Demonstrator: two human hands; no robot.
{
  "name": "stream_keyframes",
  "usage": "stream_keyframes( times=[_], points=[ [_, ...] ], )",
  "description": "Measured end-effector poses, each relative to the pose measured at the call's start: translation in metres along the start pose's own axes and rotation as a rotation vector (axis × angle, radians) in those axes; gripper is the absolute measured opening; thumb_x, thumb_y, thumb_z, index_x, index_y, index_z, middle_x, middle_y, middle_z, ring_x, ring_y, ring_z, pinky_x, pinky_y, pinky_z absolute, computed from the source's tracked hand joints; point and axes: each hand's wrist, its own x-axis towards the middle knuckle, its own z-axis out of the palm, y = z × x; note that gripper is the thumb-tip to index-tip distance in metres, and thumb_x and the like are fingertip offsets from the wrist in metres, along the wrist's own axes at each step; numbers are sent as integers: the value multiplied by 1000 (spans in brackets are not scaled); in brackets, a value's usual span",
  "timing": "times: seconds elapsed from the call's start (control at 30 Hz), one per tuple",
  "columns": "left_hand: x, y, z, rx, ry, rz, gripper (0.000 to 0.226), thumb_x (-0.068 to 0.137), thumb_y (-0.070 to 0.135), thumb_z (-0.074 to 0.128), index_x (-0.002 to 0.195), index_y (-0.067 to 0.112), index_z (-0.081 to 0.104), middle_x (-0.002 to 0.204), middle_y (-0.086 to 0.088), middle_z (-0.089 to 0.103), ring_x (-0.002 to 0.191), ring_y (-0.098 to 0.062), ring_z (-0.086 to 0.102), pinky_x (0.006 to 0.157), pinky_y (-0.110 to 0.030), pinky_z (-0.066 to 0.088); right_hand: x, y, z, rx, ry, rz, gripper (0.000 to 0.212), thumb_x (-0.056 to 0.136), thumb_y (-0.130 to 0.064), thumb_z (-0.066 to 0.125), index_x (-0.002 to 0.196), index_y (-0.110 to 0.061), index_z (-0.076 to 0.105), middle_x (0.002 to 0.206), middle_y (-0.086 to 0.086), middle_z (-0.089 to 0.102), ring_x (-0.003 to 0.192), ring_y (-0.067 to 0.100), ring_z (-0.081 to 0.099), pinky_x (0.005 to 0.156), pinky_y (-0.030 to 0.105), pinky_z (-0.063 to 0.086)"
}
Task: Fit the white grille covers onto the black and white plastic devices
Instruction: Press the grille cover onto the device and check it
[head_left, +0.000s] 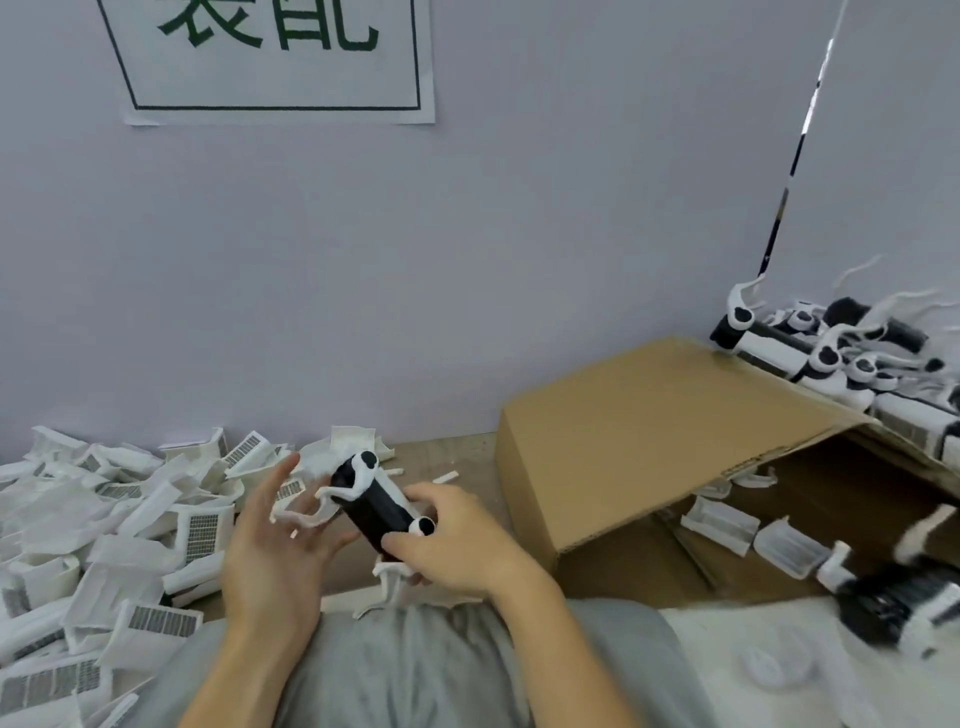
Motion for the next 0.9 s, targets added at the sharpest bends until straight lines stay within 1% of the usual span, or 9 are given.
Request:
stream_keyframes(
  times=[0.1, 0.27, 0.33, 0.47, 0.53, 0.6, 0.7, 0.8, 0.9],
  points=[
    [-1, -4, 5, 26, 56, -93, 28, 103, 37, 38, 111, 21, 59, 90, -9, 70, 63, -24, 72, 51, -31, 59, 0, -7, -4, 235, 24, 51, 10, 88, -20, 63, 92, -12, 68, 67, -4, 64, 43, 13, 55, 44, 23, 44],
    [-1, -11, 5, 195, 61, -77, 20, 106, 25, 36, 98, 18, 53, 78, -11, 68, 50, -19, 67, 43, -20, 48, 7, -53, -20, 621, 213, -44, 25, 76, -31, 67, 54, -22, 64, 52, -9, 60, 37, 11, 51, 38, 19, 41],
    [-3, -11, 6, 227, 49, -61, 23, 108, 22, 32, 96, 14, 51, 71, -14, 68, 47, -17, 65, 42, -18, 46, 14, -77, -60, 656, 447, -103, 26, 85, -27, 70, 62, -16, 64, 56, -4, 63, 37, 12, 54, 40, 22, 45],
    [-2, -13, 2, 343, 30, -57, 29, 107, 10, 31, 88, 13, 52, 70, -22, 62, 40, -15, 58, 40, -19, 44, 11, -120, -180, 802, 984, -199, 21, 98, -16, 47, 85, -10, 61, 89, 12, 67, 51, 22, 64, 55, 33, 57],
    [1, -15, 1, 377, 29, -63, 29, 106, 8, 32, 87, 12, 53, 69, -22, 62, 38, -14, 57, 39, -18, 42, 2, -121, -226, 906, 1168, -231, 24, 102, -22, 36, 96, -17, 59, 104, 6, 60, 75, 24, 67, 69, 34, 60],
    [4, -16, 1, 389, 33, -78, 28, 106, 6, 33, 87, 11, 53, 67, -22, 62, 38, -15, 57, 38, -17, 41, -6, -107, -243, 810, 1279, -124, 23, 103, -30, 33, 94, -25, 54, 99, -3, 56, 94, 25, 57, 81, 36, 53],
    [6, -17, 1, 443, 44, -100, 25, 104, 4, 36, 88, 7, 55, 61, -19, 64, 42, -18, 56, 40, -20, 42, -4, -74, -209, 460, 1198, 38, 21, 96, -14, 36, 88, -14, 56, 91, 5, 56, 98, 30, 55, 90, 43, 46],
    [0, -21, 10, 546, 35, -106, 23, 100, -3, 39, 88, 4, 57, 59, -16, 65, 50, -23, 56, 48, -28, 42, -6, -50, -135, 265, 1025, -5, 26, 95, -8, 43, 106, -9, 67, 103, 8, 67, 105, 35, 63, 99, 51, 48],
    [-12, -16, 18, 624, 44, -70, 27, 93, -11, 39, 83, 5, 59, 65, -16, 63, 59, -25, 56, 54, -31, 44, -5, -37, -45, 242, 824, -20, 31, 94, -6, 48, 92, -29, 69, 83, -8, 73, 84, 16, 69, 74, 30, 52]
  ],
)
